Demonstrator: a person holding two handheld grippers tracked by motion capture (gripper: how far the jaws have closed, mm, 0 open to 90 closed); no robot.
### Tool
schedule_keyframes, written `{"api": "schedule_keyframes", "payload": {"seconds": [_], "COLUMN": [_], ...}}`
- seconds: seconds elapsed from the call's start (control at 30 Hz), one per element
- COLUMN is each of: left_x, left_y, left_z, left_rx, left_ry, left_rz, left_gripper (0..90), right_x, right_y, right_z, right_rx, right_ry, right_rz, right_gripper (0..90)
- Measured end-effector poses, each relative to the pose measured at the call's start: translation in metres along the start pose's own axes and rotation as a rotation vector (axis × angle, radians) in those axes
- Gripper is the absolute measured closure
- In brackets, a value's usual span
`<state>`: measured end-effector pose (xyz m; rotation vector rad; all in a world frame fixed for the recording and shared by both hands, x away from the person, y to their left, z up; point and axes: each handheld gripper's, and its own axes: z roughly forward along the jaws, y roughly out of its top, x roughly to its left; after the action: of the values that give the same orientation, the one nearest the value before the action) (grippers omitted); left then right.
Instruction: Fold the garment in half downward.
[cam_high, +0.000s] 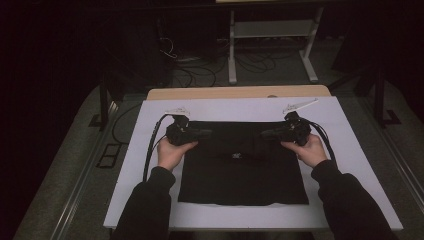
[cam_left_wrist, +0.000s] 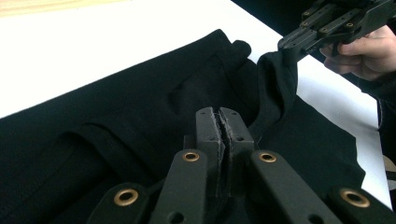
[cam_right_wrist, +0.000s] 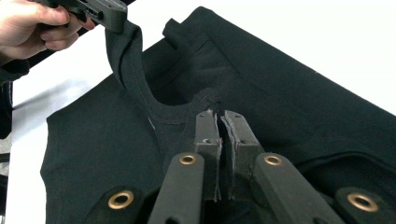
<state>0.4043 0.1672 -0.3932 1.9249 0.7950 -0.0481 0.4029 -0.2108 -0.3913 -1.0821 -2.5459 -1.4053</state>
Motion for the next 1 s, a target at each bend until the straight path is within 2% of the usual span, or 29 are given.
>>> {"api": "schedule_keyframes", "payload": {"seconds": [0.1, 0.2, 0.33, 0.57, 0.8, 0.93, 1.0], "left_x": [-0.001, -0.001, -0.001, -0.005, -0.011, -0.017, -0.02], "left_y": [-0.007, -0.014, -0.019, -0.03, -0.039, -0.046, -0.048], "left_z": [0.001, 0.002, -0.002, -0.012, -0.016, -0.016, -0.016], "left_rx": [-0.01, 0.0, -0.012, -0.024, -0.033, -0.018, 0.0], "left_ry": [-0.011, -0.002, 0.001, 0.01, -0.02, -0.055, -0.062], "left_rz": [-0.007, -0.006, -0.02, -0.022, -0.041, -0.055, -0.04], "left_gripper": [86.1, 86.0, 85.8, 85.8, 85.5, 85.5, 85.5], "right_x": [0.001, 0.002, 0.005, 0.01, 0.022, 0.028, 0.029], "right_y": [-0.004, -0.007, -0.011, -0.027, -0.041, -0.051, -0.054], "right_z": [0.004, 0.009, 0.011, 0.005, -0.007, -0.008, -0.007], "right_rx": [0.002, 0.021, 0.023, 0.023, 0.003, 0.023, 0.036], "right_ry": [0.007, 0.007, 0.008, 0.021, 0.048, 0.057, 0.059], "right_rz": [0.004, 0.001, 0.001, 0.021, 0.022, 0.014, 0.009], "right_gripper": [83.8, 83.8, 83.7, 83.7, 83.5, 83.5, 83.4]}}
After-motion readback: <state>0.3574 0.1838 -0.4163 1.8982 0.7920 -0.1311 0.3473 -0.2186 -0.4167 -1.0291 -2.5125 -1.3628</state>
